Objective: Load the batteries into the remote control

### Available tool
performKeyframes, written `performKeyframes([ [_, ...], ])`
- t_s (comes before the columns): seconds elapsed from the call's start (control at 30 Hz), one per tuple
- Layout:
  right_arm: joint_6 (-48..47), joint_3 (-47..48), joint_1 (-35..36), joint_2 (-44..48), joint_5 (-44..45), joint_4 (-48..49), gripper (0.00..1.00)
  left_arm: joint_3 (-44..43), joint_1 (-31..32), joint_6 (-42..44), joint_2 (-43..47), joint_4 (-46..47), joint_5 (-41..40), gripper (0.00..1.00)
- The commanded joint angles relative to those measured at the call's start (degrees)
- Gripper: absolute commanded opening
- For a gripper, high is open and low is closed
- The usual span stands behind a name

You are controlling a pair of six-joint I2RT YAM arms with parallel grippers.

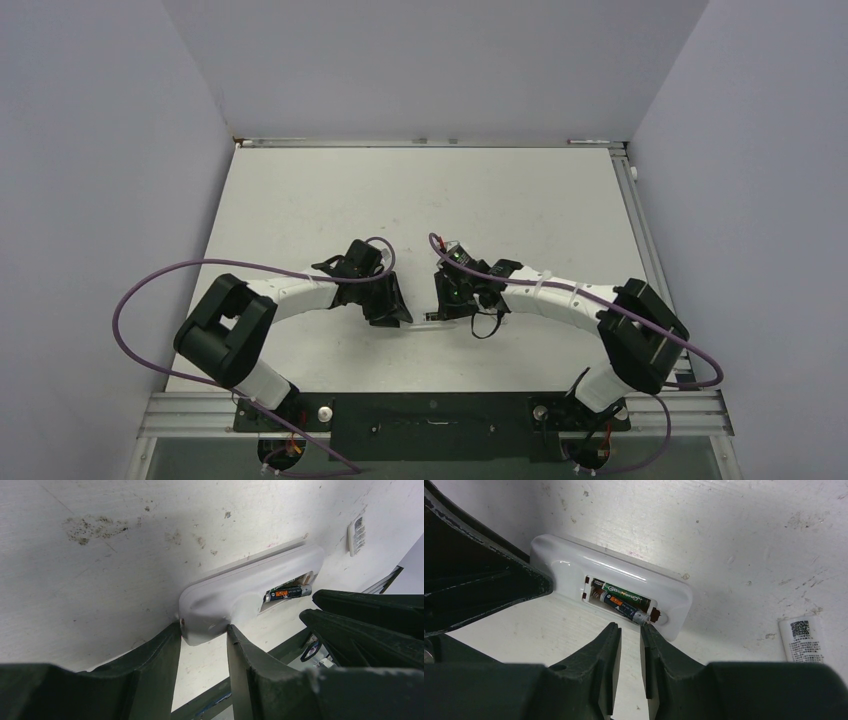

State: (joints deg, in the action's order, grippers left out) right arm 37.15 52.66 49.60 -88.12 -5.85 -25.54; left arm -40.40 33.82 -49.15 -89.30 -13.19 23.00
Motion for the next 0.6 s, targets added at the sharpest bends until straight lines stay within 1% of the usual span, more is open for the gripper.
performKeyframes([
  [0.0, 0.6, 0.3, 0.5, -0.9, 0.1, 2.0, 0.21, 0.6, 0.3, -0.1, 0.8, 1.6, -0.1, 0.35],
  [0.33, -0.2, 0.4, 0.6, -2.6, -1.5, 2.8, 0.17, 0.8, 0.3, -0.2, 0.9, 1.7, -0.2, 0.35],
  [0.57, -1.1, 1.6, 2.1, -5.5, -3.0, 2.0, 0.13, 0.9, 0.3, -0.3, 1.0, 1.9, -0.2, 0.34],
])
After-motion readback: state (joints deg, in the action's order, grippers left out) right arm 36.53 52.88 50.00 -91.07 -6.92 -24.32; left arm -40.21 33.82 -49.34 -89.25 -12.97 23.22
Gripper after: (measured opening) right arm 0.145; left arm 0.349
